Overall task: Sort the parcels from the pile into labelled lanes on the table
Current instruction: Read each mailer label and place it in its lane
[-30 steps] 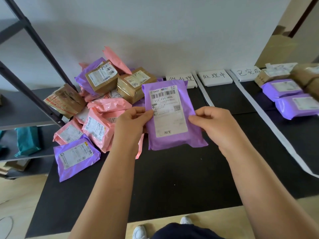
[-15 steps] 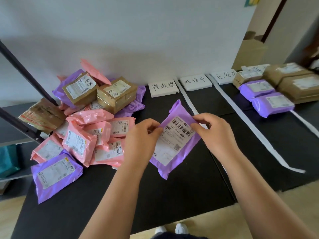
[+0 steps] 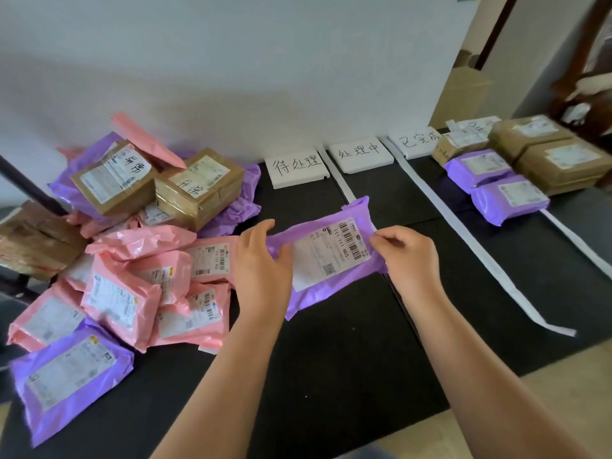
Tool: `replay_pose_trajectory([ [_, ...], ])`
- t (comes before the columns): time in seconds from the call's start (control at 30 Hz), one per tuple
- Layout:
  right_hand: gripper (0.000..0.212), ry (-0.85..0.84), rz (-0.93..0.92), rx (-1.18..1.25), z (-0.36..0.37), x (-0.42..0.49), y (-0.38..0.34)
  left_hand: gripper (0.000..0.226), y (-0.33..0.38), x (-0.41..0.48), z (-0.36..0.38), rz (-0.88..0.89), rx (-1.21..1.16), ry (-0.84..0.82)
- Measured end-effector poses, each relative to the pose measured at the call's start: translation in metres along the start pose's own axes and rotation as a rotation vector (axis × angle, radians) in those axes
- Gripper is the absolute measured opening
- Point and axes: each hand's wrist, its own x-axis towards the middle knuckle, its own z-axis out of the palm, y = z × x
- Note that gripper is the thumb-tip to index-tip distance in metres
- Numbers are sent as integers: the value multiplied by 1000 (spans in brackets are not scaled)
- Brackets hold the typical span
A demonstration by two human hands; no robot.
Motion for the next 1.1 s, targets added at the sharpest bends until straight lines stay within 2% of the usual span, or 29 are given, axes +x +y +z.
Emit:
replay_pose_trajectory([
  [0.07,8,23,40,10,4,23,7,46,-9,4,12,-129,-30,-9],
  [0.13,9,31,75,16,12,50,14,46,-19,14,29,-239,-71,-105],
  [0.23,11,-1,92,-10,29,95,27,47,-24,34,58,-337,-145,-264],
  [0.33,11,-45,114,-43,45,140,40,45,-27,62,87,-401,-164,-280],
  [0.53,3,-181,78,-131,86,221,55,39,-47,131,145,-466,-88,-296],
  [0.73,15,-310,25,-176,128,282,68,34,-59,184,184,-478,-111,-303],
  [0.83,16,-331,13,-204,141,303,74,45,-63,201,196,-519,-138,-318],
  [0.93,18,-367,4,-221,148,313,76,57,-63,209,201,-544,-100,-406],
  [1.1,33,-425,20,-194,151,317,78,65,-58,209,202,-486,-24,-500],
])
